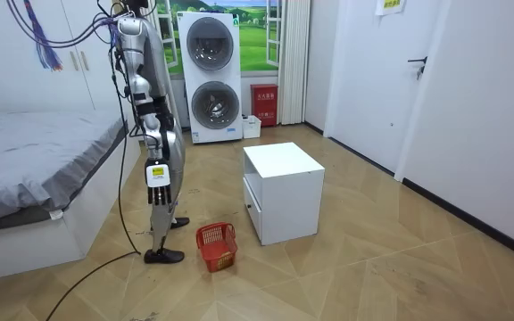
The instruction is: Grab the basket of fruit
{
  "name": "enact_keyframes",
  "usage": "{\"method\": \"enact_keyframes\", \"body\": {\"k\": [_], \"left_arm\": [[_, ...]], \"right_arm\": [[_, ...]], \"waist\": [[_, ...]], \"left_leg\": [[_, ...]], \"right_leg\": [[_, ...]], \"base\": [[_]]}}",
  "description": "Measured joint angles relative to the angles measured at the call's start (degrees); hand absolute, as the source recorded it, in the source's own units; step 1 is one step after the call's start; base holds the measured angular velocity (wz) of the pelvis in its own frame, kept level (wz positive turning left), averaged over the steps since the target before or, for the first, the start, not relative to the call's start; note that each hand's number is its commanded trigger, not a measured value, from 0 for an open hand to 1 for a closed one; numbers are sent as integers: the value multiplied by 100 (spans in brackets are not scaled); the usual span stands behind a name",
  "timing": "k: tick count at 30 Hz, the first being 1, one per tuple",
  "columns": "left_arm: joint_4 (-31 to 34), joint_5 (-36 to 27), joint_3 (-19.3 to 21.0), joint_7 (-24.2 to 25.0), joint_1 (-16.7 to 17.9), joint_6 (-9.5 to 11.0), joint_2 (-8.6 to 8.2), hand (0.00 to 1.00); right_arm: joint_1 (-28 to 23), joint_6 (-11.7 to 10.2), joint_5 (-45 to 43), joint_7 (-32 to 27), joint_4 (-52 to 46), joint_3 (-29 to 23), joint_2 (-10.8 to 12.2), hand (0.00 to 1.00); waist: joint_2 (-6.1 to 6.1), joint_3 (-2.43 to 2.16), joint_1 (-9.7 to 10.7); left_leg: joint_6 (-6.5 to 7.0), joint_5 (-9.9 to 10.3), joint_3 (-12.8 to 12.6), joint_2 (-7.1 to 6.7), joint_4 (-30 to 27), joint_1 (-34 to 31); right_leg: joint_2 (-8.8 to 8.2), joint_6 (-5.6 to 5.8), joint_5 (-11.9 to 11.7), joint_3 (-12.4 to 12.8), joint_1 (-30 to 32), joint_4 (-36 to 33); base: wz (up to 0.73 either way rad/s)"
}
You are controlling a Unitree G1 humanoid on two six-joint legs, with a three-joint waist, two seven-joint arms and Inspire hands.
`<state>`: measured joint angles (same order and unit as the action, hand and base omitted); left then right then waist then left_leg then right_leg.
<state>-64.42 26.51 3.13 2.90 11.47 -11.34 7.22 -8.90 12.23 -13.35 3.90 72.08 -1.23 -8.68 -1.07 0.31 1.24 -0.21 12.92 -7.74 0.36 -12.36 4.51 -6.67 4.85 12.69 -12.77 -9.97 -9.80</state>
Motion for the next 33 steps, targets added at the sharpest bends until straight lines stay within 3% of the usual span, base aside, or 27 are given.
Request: {"method": "enact_keyframes", "body": {"k": [6, 18, 33], "left_arm": [[6, -4, -12, -51, -13, 35, -1, 0], [23, -4, 74, -724, 72, 430, -26, 0], [24, 15, 131, -900, 133, 448, -102, 0]], "right_arm": [[-11, -89, -52, -120, -109, 3, 2, 0], [71, -565, 90, -883, -124, -15, -2, 0], [65, -800, 319, -1128, -297, -13, -5, 0]], "waist": [[27, -3, 8], [63, -18, 1], [99, -33, 3]], "left_leg": [[1, 2, -1, 3, -10, -8], [3, 3, -4, -1, -28, -38], [5, 4, 22, -5, -77, -106]], "right_leg": [[0, 0, 0, -15, 5, -9], [4, 0, 0, -14, 7, -3], [-15, 0, 0, -148, 5, -1]], "base": [[0], [1], [1]]}}
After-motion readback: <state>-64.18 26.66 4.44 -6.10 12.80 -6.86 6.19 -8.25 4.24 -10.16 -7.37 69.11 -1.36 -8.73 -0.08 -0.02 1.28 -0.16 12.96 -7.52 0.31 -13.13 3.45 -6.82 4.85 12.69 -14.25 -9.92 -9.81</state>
